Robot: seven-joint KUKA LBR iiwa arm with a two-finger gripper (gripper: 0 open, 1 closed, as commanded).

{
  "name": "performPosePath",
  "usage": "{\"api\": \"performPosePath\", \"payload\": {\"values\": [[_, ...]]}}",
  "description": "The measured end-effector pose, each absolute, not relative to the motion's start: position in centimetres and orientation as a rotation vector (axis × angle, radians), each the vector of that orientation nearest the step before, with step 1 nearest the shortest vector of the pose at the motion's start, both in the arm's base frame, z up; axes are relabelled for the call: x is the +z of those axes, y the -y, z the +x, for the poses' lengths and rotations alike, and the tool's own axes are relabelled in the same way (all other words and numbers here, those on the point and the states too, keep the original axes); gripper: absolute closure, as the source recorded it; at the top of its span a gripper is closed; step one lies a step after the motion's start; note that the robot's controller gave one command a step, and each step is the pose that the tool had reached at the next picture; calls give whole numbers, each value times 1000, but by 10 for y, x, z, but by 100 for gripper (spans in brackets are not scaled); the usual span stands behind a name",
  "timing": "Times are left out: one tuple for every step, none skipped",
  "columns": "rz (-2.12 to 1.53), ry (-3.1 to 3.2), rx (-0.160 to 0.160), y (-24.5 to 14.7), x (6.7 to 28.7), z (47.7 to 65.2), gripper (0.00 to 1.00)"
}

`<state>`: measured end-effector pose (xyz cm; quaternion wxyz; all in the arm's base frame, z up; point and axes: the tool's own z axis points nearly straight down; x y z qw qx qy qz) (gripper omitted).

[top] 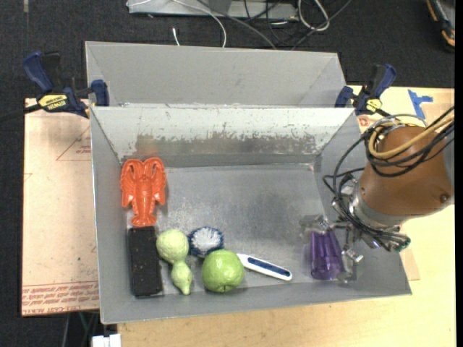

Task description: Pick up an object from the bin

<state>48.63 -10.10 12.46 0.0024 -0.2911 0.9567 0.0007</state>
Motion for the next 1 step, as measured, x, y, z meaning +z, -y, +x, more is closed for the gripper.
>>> {"api": "performPosePath", "payload": {"values": [[-940,-2991,2,139,101,482,0]]}}
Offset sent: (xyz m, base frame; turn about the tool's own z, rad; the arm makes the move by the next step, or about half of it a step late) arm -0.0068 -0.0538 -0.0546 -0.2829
